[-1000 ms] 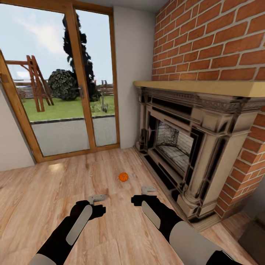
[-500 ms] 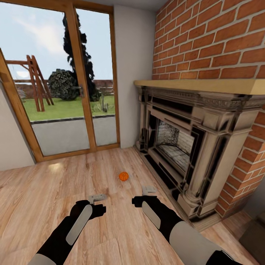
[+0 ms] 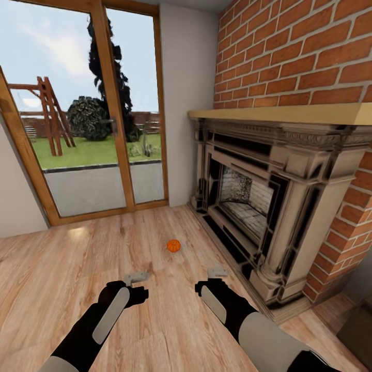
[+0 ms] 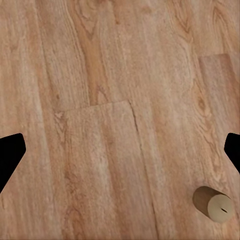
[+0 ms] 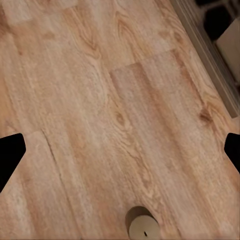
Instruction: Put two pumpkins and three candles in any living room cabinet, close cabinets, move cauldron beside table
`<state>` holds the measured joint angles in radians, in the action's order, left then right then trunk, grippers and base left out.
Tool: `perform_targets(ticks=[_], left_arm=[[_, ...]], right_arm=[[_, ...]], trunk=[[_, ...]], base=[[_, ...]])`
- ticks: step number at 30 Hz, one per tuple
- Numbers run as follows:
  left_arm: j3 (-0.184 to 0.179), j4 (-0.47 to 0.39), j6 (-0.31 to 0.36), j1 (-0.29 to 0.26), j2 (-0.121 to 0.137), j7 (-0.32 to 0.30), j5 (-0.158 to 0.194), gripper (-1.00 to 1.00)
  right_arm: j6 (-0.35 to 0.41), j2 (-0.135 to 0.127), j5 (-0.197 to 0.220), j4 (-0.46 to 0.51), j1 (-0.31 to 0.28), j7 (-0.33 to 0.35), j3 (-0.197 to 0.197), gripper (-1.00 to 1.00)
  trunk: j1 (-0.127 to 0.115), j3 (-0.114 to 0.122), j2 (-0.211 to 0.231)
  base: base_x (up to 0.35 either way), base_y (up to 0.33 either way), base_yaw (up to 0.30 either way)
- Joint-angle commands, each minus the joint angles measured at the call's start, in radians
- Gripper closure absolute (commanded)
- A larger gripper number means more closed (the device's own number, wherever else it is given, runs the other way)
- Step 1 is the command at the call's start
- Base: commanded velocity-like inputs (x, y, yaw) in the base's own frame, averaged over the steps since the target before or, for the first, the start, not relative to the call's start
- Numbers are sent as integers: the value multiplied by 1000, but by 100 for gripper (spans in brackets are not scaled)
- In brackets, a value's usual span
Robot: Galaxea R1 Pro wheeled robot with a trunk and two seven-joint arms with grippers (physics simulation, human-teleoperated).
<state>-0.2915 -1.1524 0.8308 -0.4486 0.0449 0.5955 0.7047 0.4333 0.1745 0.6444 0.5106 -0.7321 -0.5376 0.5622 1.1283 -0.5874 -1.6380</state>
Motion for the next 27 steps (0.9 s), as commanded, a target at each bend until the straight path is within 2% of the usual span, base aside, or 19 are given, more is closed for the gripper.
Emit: perform_targets(ticks=[1, 10, 15, 24, 26, 27], left_arm=[[-3, -1, 1, -1, 1, 10, 10, -100], [-3, 4, 1, -1, 1, 12, 11, -100], [-3, 3, 1, -1, 1, 12, 12, -100], [-3, 2, 1, -1, 1, 11, 12, -100], [-3, 2, 1, -1, 1, 11, 12, -100], [-3, 2, 1, -1, 1, 11, 12, -100]], right_arm=[[4, 0, 4, 1, -1, -8, 4, -100], [-14, 0, 5, 15, -1, 2, 4, -100], [-13, 0, 35, 18, -1, 4, 4, -100], [-34, 0, 40, 20, -1, 9, 5, -100], [-34, 0, 45, 24, -1, 19, 5, -100], [-33, 0, 61, 39, -1, 27, 4, -100]], trunk=[[4, -4, -8], [38, -33, -71], [58, -48, -106], [92, -76, -169], [100, -83, -183], [104, -86, -190]], base=[[0, 0, 0], [0, 0, 0], [0, 0, 0], [0, 0, 0], [0, 0, 0], [0, 0, 0]])
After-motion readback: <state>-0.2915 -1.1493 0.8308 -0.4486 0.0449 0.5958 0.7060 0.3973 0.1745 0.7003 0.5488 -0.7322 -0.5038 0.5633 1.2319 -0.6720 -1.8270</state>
